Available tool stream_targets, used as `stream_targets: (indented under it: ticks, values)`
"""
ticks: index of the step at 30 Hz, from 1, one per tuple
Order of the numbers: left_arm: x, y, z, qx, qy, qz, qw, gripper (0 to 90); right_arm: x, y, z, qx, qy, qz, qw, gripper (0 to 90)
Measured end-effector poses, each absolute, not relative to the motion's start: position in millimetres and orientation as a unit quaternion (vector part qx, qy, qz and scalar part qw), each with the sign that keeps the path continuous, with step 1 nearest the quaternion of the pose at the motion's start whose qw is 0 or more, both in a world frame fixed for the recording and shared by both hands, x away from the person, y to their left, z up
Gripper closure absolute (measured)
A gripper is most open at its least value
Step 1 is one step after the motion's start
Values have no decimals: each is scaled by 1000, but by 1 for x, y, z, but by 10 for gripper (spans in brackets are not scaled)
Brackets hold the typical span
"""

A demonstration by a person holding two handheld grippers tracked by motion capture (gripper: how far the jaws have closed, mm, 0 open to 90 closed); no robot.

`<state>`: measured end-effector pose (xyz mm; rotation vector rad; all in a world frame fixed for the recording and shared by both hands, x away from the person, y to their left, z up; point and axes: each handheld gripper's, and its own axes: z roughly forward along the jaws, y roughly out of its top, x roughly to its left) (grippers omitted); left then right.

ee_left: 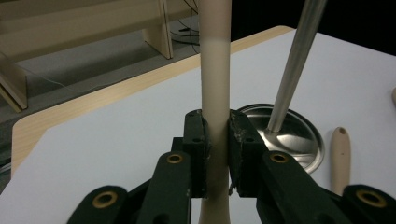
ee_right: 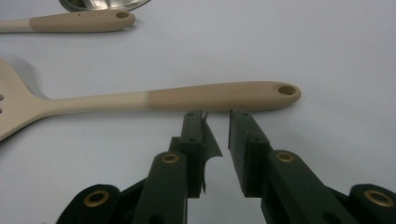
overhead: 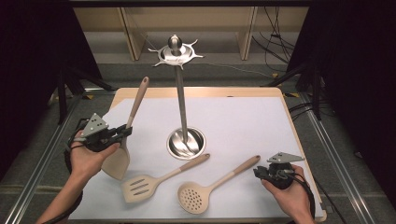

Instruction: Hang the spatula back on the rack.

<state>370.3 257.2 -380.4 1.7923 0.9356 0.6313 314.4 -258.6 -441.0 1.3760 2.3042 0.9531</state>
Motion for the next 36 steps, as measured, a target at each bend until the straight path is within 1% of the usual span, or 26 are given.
stream_targets:
  ticks: [4, 7, 9, 11, 13, 16, 23, 26, 27, 28, 30, 32, 36]
  values:
    - [362, 256, -377, 734, 382, 257, 499, 782, 314, -259, -440, 480, 799, 332, 144, 761]
    - [359, 255, -376, 733, 378, 259, 502, 782, 316, -261, -442, 467, 803, 336, 156, 759]
    - [356, 254, -375, 731, 376, 259, 507, 783, 316, -261, -442, 467, 803, 336, 155, 759]
    - [354, 254, -373, 729, 372, 259, 513, 782, 313, -258, -440, 488, 794, 335, 141, 758]
    - [352, 254, -372, 727, 372, 260, 515, 782, 314, -259, -440, 481, 797, 334, 147, 758]
    - [350, 255, -370, 723, 373, 265, 517, 782, 314, -259, -440, 481, 797, 336, 142, 757]
    - [346, 254, -367, 718, 371, 269, 524, 782, 316, -260, -441, 473, 800, 337, 154, 755]
    - [344, 252, -364, 715, 366, 268, 532, 782, 315, -259, -441, 475, 798, 337, 153, 755]
    - [344, 252, -364, 715, 366, 268, 532, 782, 316, -260, -441, 473, 798, 339, 155, 755]
    - [342, 251, -363, 715, 362, 269, 534, 782, 318, -262, -443, 453, 806, 342, 169, 755]
    - [341, 249, -363, 716, 361, 266, 536, 782, 318, -262, -443, 451, 805, 346, 166, 755]
    - [340, 248, -361, 718, 359, 268, 533, 782, 315, -260, -440, 477, 796, 338, 154, 755]
    - [338, 247, -359, 717, 352, 271, 537, 782, 315, -260, -441, 478, 795, 339, 156, 755]
